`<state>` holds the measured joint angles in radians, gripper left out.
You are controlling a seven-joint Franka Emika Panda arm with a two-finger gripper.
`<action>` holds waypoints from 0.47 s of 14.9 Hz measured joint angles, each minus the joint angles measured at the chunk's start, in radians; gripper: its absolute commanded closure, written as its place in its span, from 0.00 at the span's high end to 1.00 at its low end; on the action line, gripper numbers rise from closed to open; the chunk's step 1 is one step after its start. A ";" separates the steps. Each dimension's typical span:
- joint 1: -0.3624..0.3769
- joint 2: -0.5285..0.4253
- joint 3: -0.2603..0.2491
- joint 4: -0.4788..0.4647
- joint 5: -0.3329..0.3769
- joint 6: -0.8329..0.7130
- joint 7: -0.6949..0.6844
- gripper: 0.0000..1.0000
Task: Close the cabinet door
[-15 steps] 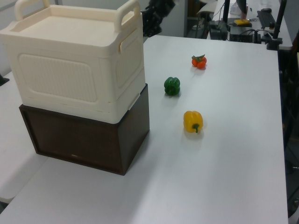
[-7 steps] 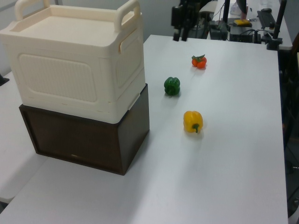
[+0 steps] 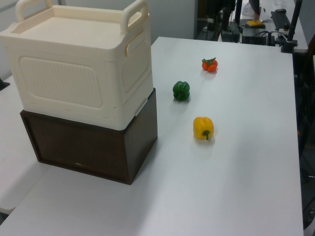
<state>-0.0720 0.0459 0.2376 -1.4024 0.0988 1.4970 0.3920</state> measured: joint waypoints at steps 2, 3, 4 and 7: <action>0.006 -0.043 -0.022 -0.062 -0.019 0.000 -0.072 1.00; 0.031 -0.055 -0.050 -0.085 -0.022 0.000 -0.115 1.00; 0.063 -0.060 -0.084 -0.100 -0.023 0.015 -0.153 1.00; 0.140 -0.061 -0.190 -0.138 -0.023 0.114 -0.258 1.00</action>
<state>0.0676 -0.0147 0.0476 -1.5406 0.0756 1.6110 0.1339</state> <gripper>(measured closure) 0.000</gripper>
